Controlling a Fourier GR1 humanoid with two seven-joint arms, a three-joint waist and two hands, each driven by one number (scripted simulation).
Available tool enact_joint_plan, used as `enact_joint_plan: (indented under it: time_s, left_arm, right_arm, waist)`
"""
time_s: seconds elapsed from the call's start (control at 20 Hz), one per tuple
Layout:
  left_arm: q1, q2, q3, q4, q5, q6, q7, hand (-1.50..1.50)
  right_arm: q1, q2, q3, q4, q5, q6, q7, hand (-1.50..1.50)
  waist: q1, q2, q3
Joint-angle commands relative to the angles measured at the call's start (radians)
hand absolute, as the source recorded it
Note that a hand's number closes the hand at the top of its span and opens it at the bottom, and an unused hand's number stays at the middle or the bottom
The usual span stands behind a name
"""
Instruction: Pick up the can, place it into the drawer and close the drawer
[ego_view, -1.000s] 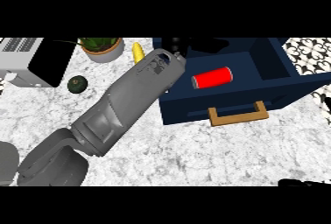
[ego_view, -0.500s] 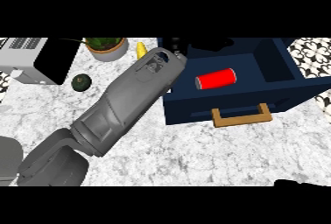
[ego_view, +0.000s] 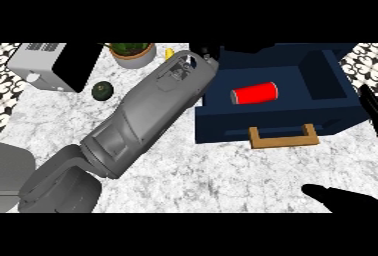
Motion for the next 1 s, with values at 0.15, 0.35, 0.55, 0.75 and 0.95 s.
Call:
enact_joint_plan:
  time_s: [0.15,0.35,0.55,0.75,0.95]
  left_arm:
    - [-0.037,0.000,0.012,-0.014,0.008,-0.004,0.039,-1.50]
    - [-0.013,0.000,0.001,-0.051,-0.009,0.005,0.067,-1.50]
    - [-0.003,0.048,0.008,-0.081,-0.043,-0.003,0.105,-1.50]
    - [0.057,0.123,-0.008,-0.195,-0.066,-0.011,0.171,-1.50]
    - [0.082,0.234,-0.001,-0.271,-0.080,-0.063,0.244,-1.50]
  right_arm:
    - [-0.099,-0.037,0.143,0.154,0.304,-0.042,0.021,-1.50]
    - [-0.124,-0.015,0.179,0.334,0.438,-0.139,-0.020,-1.50]
    - [-0.189,0.029,0.209,0.440,0.534,-0.197,0.021,-1.50]
    - [-0.196,0.076,0.161,0.603,0.535,-0.367,-0.055,-1.50]
    - [-0.248,0.073,0.122,0.759,0.537,-0.433,-0.100,-1.50]
  waist:
    - [0.047,-0.008,-0.001]
    - [0.074,-0.014,0.000]
    - [0.077,-0.019,0.000]
    - [0.091,-0.023,0.000]
    - [0.092,-0.022,0.000]
